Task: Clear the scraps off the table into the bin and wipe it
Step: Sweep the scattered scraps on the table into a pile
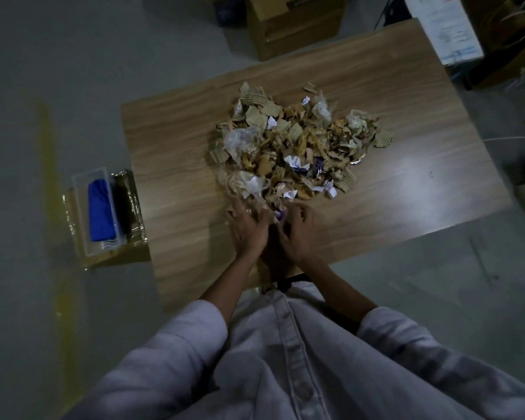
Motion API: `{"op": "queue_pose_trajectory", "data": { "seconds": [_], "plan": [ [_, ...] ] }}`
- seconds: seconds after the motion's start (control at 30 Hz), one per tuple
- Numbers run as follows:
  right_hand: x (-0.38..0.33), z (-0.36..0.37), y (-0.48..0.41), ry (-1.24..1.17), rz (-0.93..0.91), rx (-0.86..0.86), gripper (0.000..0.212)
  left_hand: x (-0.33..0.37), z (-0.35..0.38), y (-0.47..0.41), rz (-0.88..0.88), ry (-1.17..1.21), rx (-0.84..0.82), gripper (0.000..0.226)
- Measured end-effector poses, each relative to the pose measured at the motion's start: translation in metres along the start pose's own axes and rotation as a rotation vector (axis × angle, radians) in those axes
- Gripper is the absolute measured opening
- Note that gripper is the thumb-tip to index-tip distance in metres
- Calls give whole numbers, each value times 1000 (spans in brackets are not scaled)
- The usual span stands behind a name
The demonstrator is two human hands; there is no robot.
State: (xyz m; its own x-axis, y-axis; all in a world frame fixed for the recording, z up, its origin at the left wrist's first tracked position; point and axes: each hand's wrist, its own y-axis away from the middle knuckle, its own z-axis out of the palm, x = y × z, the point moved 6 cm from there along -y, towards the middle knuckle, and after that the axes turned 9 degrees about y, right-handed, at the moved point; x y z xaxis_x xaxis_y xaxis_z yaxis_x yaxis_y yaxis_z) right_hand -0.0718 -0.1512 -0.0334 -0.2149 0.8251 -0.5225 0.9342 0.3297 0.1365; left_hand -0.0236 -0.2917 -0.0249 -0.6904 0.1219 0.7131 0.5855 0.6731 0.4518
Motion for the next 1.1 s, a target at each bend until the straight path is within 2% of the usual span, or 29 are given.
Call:
{"op": "queue_pose_trajectory", "data": {
  "seconds": [0.07, 0.13, 0.27, 0.5, 0.67, 0.83, 0.93, 1.07, 1.1],
  "plan": [
    [-2, 10, -4, -86, 80, -85, 56, 7, 4, -1, 19, 11, -28, 58],
    [-9, 16, -6, -239, 123, -130, 46, 15, 9, -3, 34, 60, -53, 37],
    [-23, 2, -6, -422, 130, -56, 45, 28, 10, -3, 20, 208, -51, 24],
    [-24, -55, -22, -508, 100, 198, 37, 91, 3, 6, 445, 250, -64, 23],
    [-27, -84, -50, -588, 99, 296, 38, 134, 3, -16, 684, 132, -2, 17],
    [-30, -104, -92, -479, 8, 389, 40, 159, 8, -50, 767, 0, 38, 14],
    [-24, -108, -114, -340, -34, 385, 43, 159, 17, -72, 705, -82, -4, 24],
    [-14, -101, -137, -102, -69, 399, 43, 162, 23, -95, 841, -421, 148, 36],
    [-13, -96, -142, -26, -82, 394, 44, 161, 27, -100, 844, -487, 130, 44]
  ]
}}
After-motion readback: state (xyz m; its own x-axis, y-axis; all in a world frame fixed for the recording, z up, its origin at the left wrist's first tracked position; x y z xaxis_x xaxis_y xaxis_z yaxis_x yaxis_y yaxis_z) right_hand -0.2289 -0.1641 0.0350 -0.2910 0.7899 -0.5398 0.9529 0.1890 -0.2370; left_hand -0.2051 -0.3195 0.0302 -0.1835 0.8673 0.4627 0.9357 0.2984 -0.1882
